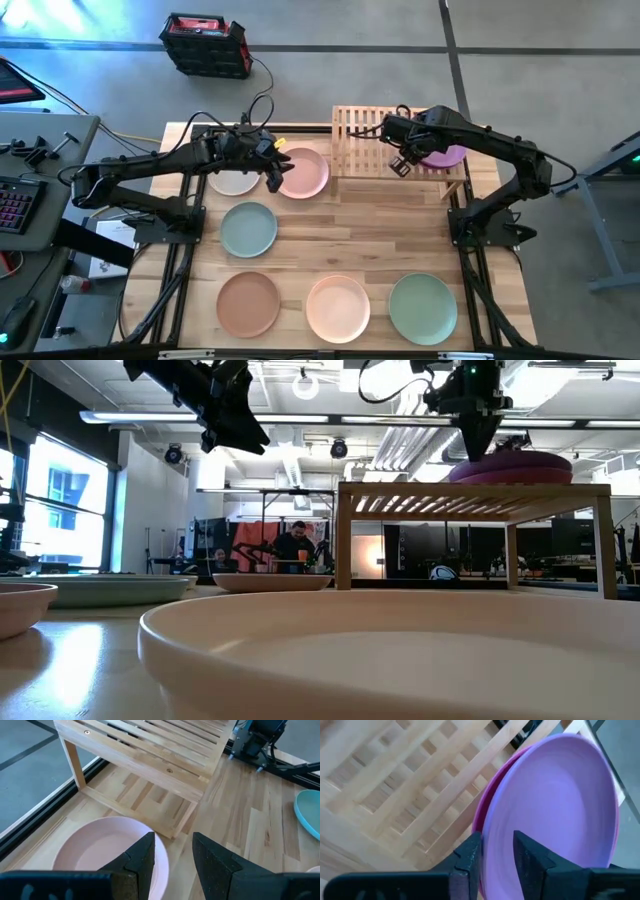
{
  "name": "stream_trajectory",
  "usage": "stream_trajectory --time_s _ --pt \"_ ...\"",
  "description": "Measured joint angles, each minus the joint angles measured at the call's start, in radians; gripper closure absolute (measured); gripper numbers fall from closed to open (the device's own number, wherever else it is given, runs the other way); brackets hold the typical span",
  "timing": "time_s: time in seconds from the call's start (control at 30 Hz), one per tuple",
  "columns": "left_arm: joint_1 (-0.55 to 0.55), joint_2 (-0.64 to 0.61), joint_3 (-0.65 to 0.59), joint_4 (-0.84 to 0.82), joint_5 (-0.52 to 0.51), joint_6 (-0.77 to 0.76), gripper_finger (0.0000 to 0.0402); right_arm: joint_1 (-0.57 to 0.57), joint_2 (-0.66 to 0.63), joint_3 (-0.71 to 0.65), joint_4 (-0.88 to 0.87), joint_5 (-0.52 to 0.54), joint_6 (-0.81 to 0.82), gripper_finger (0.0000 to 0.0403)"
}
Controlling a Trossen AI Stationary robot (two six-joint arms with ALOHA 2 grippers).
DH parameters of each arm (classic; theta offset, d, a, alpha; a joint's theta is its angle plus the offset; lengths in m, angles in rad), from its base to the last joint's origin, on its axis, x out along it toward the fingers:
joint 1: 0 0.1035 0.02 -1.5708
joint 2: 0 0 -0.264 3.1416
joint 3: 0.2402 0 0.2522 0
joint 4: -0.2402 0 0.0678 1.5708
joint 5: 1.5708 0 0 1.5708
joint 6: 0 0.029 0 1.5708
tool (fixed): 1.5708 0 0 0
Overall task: Place and stack plates onto a shelf
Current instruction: Stack the violet plate on top of the pink plate on the shelf, then stack the top light orange plate on top of the violet plate on the shelf
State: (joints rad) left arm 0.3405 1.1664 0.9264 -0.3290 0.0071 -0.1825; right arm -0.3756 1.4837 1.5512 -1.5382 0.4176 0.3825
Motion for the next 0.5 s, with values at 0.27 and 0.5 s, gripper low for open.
stream_trajectory --time_s 0.27,0.5 --pt "0.000 0.000 0.000 0.000 0.000 0.000 0.0282 0.000 0.000 0.110 0.001 -0.008 -0.010 0.0315" --pt "0.000 0.000 0.000 -0.106 -0.028 0.001 0.0282 0.000 0.000 0.232 0.014 -0.085 -0.045 0.0315"
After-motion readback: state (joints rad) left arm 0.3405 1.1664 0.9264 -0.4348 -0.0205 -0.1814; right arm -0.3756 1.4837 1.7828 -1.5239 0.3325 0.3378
